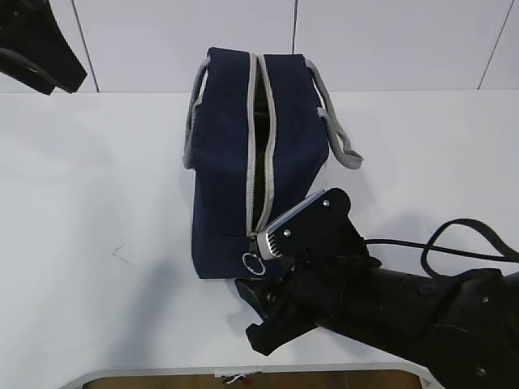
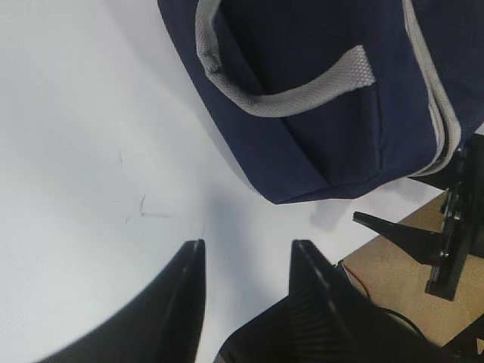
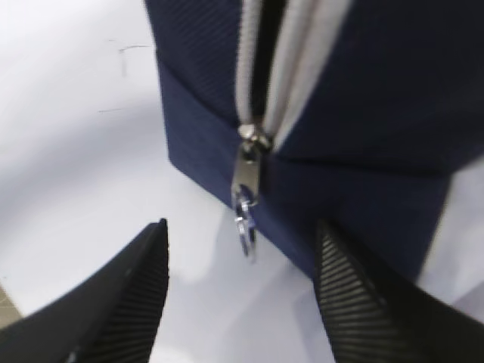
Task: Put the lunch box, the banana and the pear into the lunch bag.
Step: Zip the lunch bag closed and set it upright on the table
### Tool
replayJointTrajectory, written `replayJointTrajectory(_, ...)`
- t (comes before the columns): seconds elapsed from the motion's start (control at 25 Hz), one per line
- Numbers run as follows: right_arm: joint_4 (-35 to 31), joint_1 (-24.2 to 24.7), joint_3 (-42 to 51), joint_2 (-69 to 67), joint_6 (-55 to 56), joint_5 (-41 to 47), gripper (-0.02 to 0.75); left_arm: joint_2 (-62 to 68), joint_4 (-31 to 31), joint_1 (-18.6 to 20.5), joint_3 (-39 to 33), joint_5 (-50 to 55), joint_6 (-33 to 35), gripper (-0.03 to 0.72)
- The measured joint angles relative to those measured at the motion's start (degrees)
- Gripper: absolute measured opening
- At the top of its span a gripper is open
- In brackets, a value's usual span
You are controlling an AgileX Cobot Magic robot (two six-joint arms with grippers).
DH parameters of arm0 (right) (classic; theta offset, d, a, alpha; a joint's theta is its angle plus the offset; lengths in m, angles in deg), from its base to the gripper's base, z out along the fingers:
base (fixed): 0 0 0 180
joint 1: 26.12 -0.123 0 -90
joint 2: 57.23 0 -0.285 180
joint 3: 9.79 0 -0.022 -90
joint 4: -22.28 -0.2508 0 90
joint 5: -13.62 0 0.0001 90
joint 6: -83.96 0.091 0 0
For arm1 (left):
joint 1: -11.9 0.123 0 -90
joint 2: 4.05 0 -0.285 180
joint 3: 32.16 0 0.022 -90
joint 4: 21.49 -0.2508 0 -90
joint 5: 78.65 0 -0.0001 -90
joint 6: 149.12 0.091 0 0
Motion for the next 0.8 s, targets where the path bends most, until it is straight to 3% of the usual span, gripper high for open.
replayJointTrajectory(0.2,4.8,0.0,0.0,-0.2,4.4,-1.1,0.459,0.0,0.0,0.0,0.0,0.0,0.0,0.280)
replayJointTrajectory(0.8,5.3,0.0,0.0,-0.2,5.2,-1.3,0.437,0.0,0.0,0.0,0.0,0.0,0.0,0.276)
